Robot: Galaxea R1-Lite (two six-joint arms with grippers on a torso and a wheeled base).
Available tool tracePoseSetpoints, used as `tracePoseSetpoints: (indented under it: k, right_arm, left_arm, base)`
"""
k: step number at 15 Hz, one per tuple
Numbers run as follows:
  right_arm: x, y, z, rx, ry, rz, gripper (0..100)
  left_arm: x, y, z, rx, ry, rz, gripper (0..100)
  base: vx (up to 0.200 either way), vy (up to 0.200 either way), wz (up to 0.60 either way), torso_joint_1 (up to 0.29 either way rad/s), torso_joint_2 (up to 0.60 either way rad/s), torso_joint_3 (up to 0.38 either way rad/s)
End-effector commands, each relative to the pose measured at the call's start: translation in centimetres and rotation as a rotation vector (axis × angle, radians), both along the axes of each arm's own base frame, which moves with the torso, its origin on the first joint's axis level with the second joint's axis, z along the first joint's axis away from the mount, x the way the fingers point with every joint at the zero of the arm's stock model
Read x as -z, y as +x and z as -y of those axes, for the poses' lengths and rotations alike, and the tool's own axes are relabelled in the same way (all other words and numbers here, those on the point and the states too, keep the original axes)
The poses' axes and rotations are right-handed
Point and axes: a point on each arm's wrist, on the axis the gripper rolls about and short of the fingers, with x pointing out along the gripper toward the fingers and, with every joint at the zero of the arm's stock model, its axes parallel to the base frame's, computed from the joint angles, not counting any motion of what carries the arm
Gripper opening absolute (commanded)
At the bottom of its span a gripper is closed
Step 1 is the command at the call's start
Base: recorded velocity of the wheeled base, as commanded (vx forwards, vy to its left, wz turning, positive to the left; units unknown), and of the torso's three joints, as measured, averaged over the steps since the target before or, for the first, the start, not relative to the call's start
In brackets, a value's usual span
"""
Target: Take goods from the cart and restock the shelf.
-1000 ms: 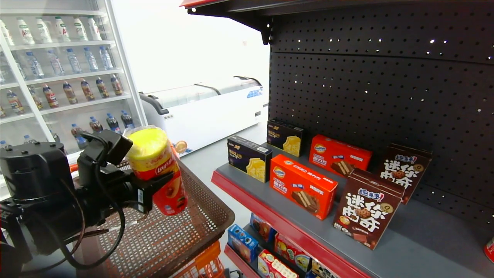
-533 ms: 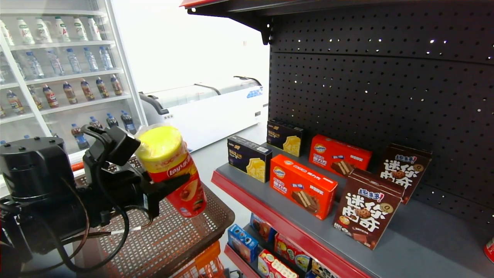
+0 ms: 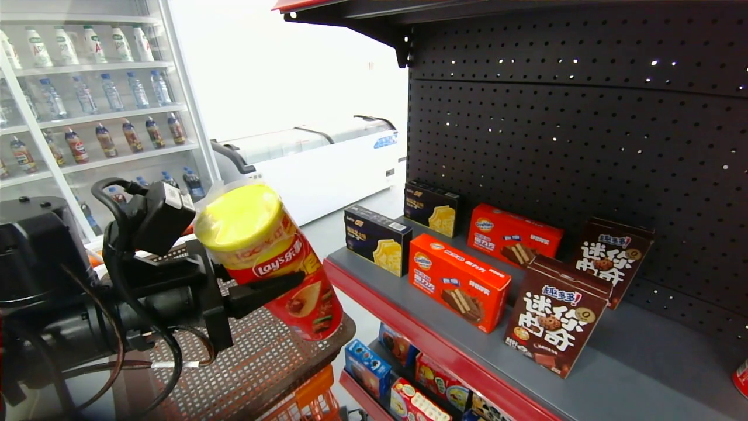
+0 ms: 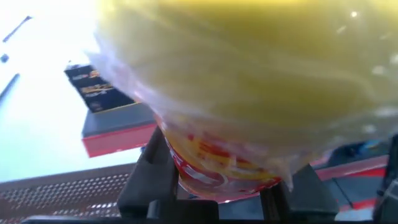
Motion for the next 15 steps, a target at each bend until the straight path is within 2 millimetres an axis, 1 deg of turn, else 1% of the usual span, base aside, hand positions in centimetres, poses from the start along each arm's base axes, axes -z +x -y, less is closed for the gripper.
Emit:
tracePoseSetpoints:
  k: [1,8,10,15]
  right_arm:
    - [0.0,0.0,0.0,0.0,0.0,-0.001,100]
    - [0.0,0.0,0.0,0.0,0.0,-0.001,100]
    - [0.0,0.0,0.0,0.0,0.0,-0.001,100]
    - [0.0,0.0,0.0,-0.002,0.0,-0.001,100]
  left_arm:
    - [-0.03,-0.08,0.14,0.055,-0.011,-0.008,0]
    - [0.35,0.16,0.21,0.15,-0.026,-0.036,0]
    - [0.22,-0.03,0.41,0.198,-0.048,-0.057,0]
    - [0.53,-0.28,0.83,0.24,-0.048,-0.074,0]
  base:
    - [0.0,0.0,0.0,0.0,0.0,0.0]
    - [0.0,0.0,0.0,0.0,0.0,0.0]
    - [0.0,0.0,0.0,0.0,0.0,0.0]
    - [0.0,0.0,0.0,0.0,0.0,0.0]
